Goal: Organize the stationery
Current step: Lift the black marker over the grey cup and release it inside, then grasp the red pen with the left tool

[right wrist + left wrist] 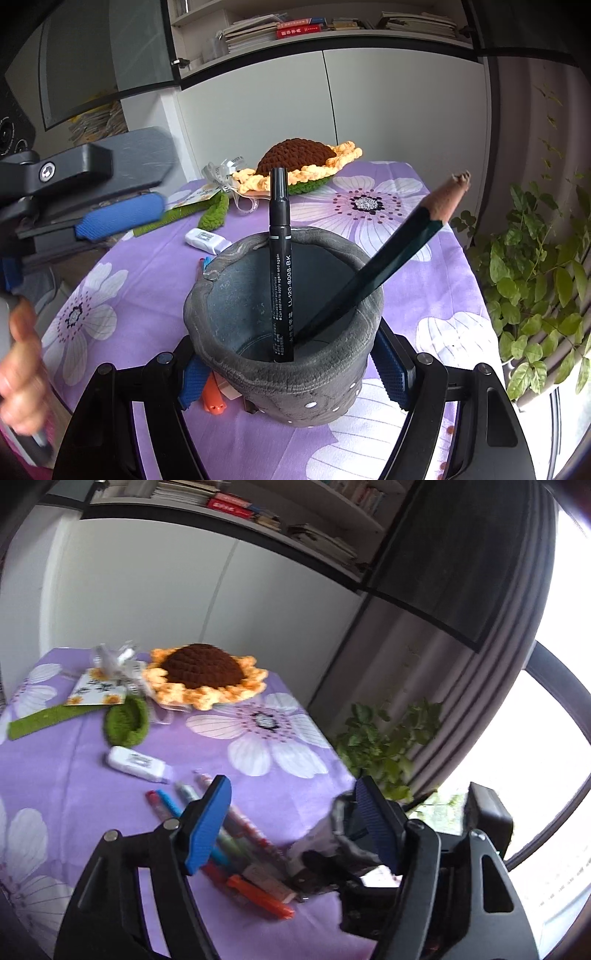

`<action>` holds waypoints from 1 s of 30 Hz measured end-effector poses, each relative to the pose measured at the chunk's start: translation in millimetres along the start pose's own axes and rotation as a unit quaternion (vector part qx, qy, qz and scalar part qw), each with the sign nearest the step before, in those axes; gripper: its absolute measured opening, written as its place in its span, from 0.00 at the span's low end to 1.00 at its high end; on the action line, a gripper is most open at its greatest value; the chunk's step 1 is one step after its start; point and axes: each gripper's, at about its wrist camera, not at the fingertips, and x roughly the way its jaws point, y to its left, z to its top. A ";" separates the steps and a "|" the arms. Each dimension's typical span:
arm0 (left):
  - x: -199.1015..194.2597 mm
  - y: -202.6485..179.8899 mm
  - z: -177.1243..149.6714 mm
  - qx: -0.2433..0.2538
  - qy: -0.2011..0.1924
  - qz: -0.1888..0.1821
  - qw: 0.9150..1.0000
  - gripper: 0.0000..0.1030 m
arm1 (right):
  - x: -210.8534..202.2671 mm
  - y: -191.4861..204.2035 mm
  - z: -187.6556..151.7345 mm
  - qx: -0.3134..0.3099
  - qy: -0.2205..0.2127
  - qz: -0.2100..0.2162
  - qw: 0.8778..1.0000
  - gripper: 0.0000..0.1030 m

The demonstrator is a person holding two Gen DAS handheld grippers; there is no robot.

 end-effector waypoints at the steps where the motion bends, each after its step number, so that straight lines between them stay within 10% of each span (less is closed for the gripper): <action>1: 2.5 11.0 0.3 -0.013 0.016 0.036 0.999 0.67 | -0.1 0.3 0.1 0.000 0.001 -0.001 1.000 0.76; 10: 53.6 88.5 -25.8 -0.164 0.156 0.117 0.967 0.33 | -1.6 3.4 -0.6 -0.001 0.003 -0.006 1.000 0.76; 23: 78.6 71.1 -14.4 -0.099 0.187 0.211 0.954 0.29 | 3.9 -0.4 -1.3 0.007 0.011 0.000 1.000 0.76; 30: 100.7 65.2 -7.7 -0.044 0.182 0.255 0.949 0.11 | 5.6 -0.9 -1.7 0.009 0.010 -0.003 1.000 0.76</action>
